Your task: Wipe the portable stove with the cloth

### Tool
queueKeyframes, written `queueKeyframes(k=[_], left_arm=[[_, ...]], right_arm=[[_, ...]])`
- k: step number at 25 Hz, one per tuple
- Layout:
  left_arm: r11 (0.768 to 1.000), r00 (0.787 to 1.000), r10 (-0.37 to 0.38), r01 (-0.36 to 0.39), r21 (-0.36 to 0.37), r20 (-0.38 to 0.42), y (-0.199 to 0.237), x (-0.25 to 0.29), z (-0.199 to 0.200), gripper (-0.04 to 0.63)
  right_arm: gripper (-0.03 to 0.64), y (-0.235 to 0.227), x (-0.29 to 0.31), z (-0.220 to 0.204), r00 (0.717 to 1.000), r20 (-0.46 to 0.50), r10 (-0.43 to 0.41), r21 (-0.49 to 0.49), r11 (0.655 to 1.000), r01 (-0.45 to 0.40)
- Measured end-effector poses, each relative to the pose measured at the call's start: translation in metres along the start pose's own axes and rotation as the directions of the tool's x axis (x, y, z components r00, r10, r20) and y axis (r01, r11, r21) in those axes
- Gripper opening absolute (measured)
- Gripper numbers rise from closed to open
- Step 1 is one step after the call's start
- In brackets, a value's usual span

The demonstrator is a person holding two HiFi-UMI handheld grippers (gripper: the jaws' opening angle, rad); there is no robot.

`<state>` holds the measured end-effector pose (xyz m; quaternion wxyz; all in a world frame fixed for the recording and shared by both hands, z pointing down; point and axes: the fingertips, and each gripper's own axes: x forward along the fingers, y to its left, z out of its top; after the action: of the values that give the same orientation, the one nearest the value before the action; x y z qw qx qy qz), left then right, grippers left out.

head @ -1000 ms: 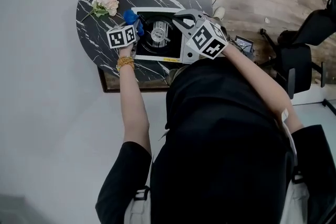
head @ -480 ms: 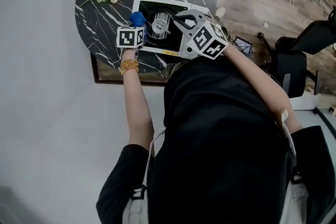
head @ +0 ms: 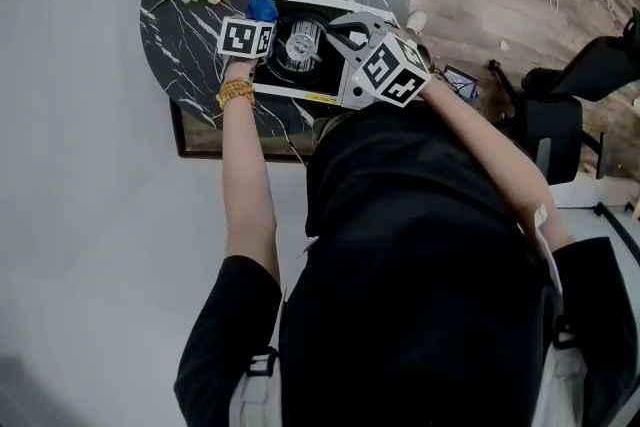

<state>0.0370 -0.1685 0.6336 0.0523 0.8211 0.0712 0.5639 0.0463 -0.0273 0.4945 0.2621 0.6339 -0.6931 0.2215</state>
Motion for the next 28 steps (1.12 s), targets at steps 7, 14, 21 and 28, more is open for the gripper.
queueKeyframes(k=[7,14,21,28], left_arm=[[0.996,0.998,-0.061,0.06,-0.072,-0.007,-0.013,-0.005,-0.022,0.063],[0.967,0.972,-0.216,0.2,-0.156,-0.092,-0.031,-0.018,-0.066,0.061],[0.967,0.988,0.025,0.016,-0.253,0.155,0.016,-0.064,-0.062,0.064],[0.921,0.986,0.093,-0.032,-0.388,0.139,0.023,-0.046,-0.114,0.071]], right_arm=[[0.015,-0.008,0.002,0.0,1.0,0.001,-0.014,0.021,1.0,0.014],[0.015,-0.001,0.004,0.005,1.0,0.01,0.011,0.007,1.0,-0.011],[0.015,0.009,0.001,-0.001,1.0,-0.001,0.022,0.007,1.0,-0.022],[0.015,0.01,0.004,0.003,1.0,0.01,0.027,-0.002,1.0,-0.027]])
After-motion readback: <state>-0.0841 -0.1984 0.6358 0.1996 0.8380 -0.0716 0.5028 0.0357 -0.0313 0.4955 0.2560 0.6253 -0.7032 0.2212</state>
